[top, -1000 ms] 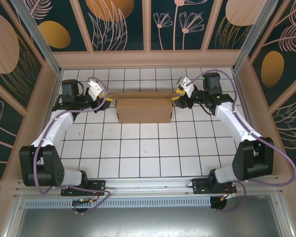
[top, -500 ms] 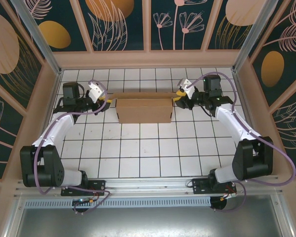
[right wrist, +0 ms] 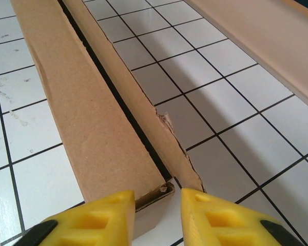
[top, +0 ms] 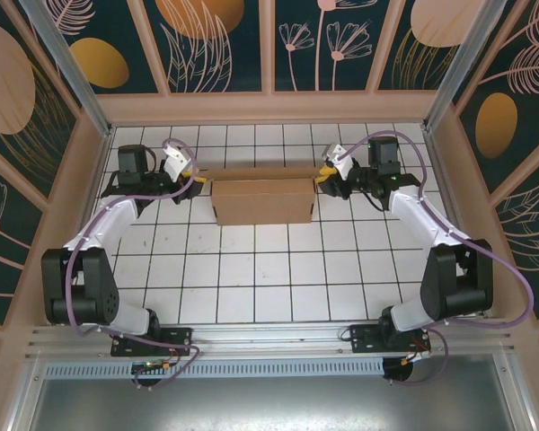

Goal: Fold the paper box

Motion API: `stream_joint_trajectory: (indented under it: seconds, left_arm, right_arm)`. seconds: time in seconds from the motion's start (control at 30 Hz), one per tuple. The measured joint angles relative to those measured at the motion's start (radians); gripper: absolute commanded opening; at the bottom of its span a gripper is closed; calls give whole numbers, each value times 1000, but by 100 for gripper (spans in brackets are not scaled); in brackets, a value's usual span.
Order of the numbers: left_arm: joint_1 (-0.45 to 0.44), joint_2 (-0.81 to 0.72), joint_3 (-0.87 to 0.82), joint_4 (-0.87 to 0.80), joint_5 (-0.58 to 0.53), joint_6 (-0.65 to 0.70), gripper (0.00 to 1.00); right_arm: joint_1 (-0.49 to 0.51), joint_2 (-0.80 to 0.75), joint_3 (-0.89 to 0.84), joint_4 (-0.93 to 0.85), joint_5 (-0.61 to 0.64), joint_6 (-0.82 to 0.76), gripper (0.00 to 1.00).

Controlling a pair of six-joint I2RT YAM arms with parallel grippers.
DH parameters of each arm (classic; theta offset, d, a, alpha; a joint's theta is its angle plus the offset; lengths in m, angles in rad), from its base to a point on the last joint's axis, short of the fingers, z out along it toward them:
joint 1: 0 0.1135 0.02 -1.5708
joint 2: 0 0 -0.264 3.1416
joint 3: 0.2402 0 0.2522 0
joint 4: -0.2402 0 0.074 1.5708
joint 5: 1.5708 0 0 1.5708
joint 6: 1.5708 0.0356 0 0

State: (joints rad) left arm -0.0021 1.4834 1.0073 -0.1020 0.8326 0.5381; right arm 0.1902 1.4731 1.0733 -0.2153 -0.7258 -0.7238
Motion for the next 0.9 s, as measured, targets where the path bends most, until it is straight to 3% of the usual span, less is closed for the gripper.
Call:
stream_joint_trajectory:
  seconds: [0.47,0.7,0.9]
  left_arm:
    - [-10,32,34,-8,27,-5,14]
    - [-30,32,34,-6,28,-21,0]
    - [-61,14,11,12,23,-43,0]
  right_arm:
    - [8,56,59,-30,-2,5,2]
    - [37,61,66,-56,-2,7,0]
    - [82,61,76,-77,3,23,0]
